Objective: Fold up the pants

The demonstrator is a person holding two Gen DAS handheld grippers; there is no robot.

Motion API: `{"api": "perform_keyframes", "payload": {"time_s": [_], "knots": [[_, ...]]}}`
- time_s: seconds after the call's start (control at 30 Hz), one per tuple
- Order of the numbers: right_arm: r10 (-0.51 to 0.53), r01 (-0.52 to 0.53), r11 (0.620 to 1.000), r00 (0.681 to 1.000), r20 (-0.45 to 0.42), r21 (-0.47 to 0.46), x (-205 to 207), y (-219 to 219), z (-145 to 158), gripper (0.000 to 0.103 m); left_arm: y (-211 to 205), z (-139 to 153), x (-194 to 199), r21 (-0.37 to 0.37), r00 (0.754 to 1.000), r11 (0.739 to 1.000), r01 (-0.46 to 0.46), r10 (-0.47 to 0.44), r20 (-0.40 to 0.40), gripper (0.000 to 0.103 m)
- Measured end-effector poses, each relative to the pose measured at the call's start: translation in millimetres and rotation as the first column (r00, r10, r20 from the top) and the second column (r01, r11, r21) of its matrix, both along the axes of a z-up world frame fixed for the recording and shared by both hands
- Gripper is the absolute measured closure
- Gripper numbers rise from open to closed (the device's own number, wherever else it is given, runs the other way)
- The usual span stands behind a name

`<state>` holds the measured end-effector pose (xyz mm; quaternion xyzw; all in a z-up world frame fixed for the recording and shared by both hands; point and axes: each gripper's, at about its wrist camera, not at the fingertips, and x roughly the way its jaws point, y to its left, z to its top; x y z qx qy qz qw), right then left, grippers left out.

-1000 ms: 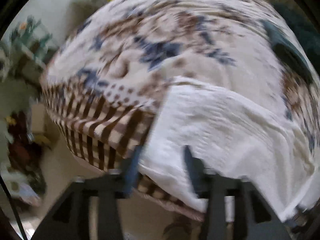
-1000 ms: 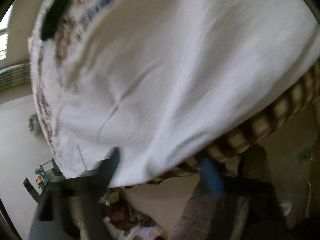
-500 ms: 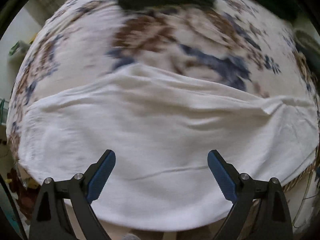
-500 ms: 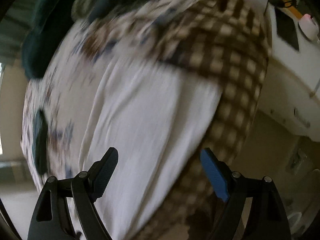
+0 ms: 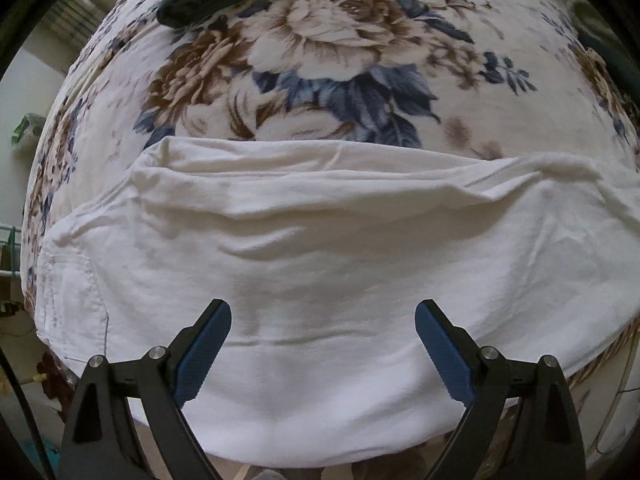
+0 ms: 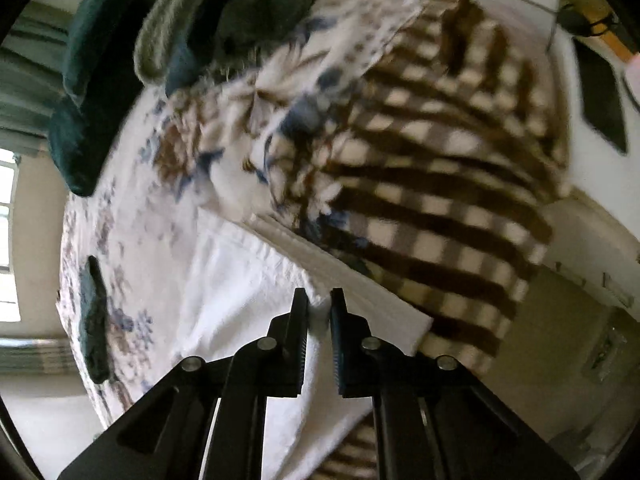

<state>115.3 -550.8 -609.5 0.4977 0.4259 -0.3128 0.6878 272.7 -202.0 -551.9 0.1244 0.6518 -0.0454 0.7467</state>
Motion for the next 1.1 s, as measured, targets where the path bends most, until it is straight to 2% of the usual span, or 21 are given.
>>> {"api": "perform_keyframes", "payload": {"time_s": [0.1, 0.27, 0.4, 0.43, 0.5, 0.57, 0.6, 0.63, 0.7, 0.73, 0.77, 0.83, 0.87, 0.9, 0.93, 1.0, 1.07, 1.1], "knots": [[-0.008, 0.008, 1.0, 1.0, -0.003, -0.004, -19, -2, 13, 0.092, -8, 2, -1, -0.001, 1.0, 1.0, 0.016, -0.016, 0.002, 0.009], [0.037, -0.031, 0.998, 0.994, -0.106, 0.055, -28, -9, -23, 0.092, -11, -7, -4, -0.001, 0.999, 1.0, 0.027, -0.027, -0.019, 0.009], [0.056, -0.04, 0.993, 0.987, -0.153, 0.111, -24, -15, -45, 0.091, -2, -4, -7, 0.0, 1.0, 1.0, 0.012, -0.012, -0.015, 0.009], [0.056, -0.035, 0.991, 0.985, -0.161, 0.131, -24, -16, -45, 0.085, 0, -2, -8, -0.003, 1.0, 1.0, 0.005, -0.005, -0.013, 0.009], [0.087, -0.06, 0.988, 0.978, -0.191, 0.144, -17, -13, -35, 0.083, 13, 6, -9, -0.012, 1.0, 1.0, -0.022, 0.022, -0.009, 0.009], [0.154, -0.132, 0.985, 0.962, -0.227, 0.106, -7, 1, -15, 0.07, 24, 14, -11, -0.023, 0.999, 0.999, -0.047, 0.047, -0.005, 0.009], [0.188, -0.173, 0.981, 0.955, -0.23, 0.083, 3, 11, -4, 0.054, 36, 20, -10, -0.029, 0.998, 0.997, -0.069, 0.069, -0.002, 0.009], [0.236, -0.228, 0.972, 0.943, -0.234, 0.063, 16, 25, 8, 0.042, 46, 24, -9, -0.035, 0.996, 0.996, -0.086, 0.087, 0.004, 0.009], [0.356, -0.353, 0.934, 0.909, -0.216, 0.057, 49, 63, 26, 0.041, 69, 32, -4, -0.039, 0.992, 0.992, -0.122, 0.123, 0.02, 0.009], [0.433, -0.425, 0.902, 0.881, -0.192, 0.079, 69, 88, 30, 0.041, 86, 37, -1, -0.031, 0.988, 0.988, -0.149, 0.15, 0.036, 0.009], [0.521, -0.507, 0.853, 0.838, -0.161, 0.121, 93, 118, 30, 0.041, 97, 39, 0, -0.023, 0.985, 0.986, -0.167, 0.168, 0.047, 0.009], [0.648, -0.627, 0.754, 0.759, -0.066, 0.196, 131, 179, 27, 0.041, 129, 41, 8, 0.003, 0.974, 0.976, -0.217, 0.216, 0.065, 0.009], [0.705, -0.684, 0.689, 0.709, -0.005, 0.24, 155, 214, 22, 0.041, 147, 39, 15, 0.02, 0.969, 0.971, -0.239, 0.237, 0.074, 0.009], [0.741, -0.719, 0.635, 0.67, 0.041, 0.281, 176, 243, 16, 0.041, 167, 37, 22, 0.044, 0.961, 0.963, -0.266, 0.262, 0.085, 0.009], [0.777, -0.758, 0.56, 0.621, 0.105, 0.336, 204, 280, 6, 0.041, 179, 35, 26, 0.059, 0.957, 0.958, -0.281, 0.275, 0.093, 0.009], [0.816, -0.8, 0.447, 0.548, 0.183, 0.4, 250, 339, -13, 0.041, 208, 28, 36, 0.103, 0.948, 0.944, -0.314, 0.305, 0.095, 0.009], [0.847, -0.818, 0.353, 0.486, 0.216, 0.454, 295, 395, -38, 0.041, 232, 19, 48, 0.127, 0.942, 0.934, -0.335, 0.326, 0.083, 0.009], [0.862, -0.82, 0.323, 0.461, 0.211, 0.473, 314, 416, -50, 0.041, 243, 14, 57, 0.141, 0.941, 0.93, -0.338, 0.33, 0.078, 0.009]]}}
